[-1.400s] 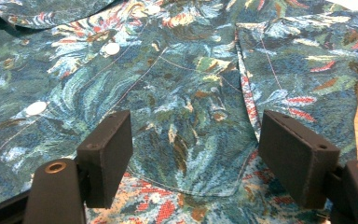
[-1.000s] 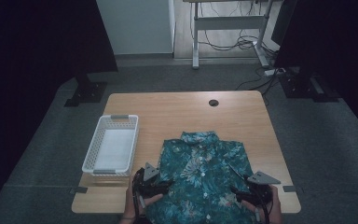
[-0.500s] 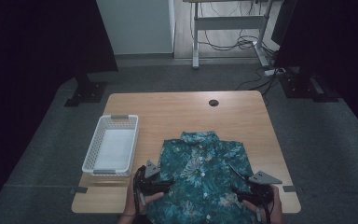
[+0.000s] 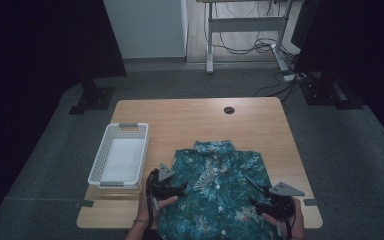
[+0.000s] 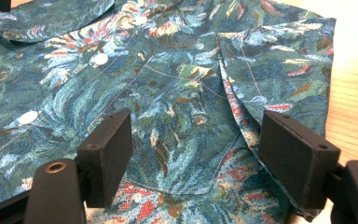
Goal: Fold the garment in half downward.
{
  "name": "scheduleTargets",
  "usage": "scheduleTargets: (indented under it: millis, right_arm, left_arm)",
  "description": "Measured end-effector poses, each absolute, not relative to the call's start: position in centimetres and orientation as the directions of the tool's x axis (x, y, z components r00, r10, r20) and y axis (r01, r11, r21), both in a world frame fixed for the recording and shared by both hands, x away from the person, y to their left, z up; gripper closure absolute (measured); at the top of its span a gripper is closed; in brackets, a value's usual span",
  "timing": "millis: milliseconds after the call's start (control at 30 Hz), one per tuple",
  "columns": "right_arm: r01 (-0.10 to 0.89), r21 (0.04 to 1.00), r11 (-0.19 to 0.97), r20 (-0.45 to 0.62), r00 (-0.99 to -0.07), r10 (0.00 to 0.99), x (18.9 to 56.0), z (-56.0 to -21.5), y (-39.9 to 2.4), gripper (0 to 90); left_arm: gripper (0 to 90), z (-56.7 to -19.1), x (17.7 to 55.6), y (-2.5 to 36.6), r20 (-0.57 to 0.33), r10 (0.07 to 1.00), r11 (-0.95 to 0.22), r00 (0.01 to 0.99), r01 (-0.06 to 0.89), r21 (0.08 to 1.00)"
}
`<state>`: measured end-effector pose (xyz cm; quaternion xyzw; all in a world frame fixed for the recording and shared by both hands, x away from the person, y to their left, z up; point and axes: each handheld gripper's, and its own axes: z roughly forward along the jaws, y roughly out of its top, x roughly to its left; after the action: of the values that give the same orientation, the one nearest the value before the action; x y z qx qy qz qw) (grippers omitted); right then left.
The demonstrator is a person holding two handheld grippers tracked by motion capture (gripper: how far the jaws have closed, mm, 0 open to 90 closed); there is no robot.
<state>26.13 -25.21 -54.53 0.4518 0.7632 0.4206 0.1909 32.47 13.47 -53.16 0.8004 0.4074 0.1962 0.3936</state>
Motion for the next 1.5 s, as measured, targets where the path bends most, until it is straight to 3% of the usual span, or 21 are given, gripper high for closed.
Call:
scheduleTargets:
  millis: [233,567,1500]
  right_arm:
    - [0.525,0.817,0.241,0.087,-0.524,0.847,26.1,-54.5,-25.0,25.4]
    - [0.531,0.814,0.235,0.096,-0.523,0.847,26.2,-54.6,-25.1,26.0]
    - [0.537,0.81,0.237,0.099,-0.523,0.847,26.4,-55.0,-25.2,24.4]
  left_arm:
    - [24.4,-53.1,33.2,13.4,0.0,0.812,-0.362,0.584,0.503,0.784]
    - [27.4,-52.9,34.7,13.8,-0.09,0.805,-0.297,0.587,0.529,0.795]
    - [28.1,-53.5,38.3,12.7,-0.091,0.809,-0.308,0.581,0.549,0.777]
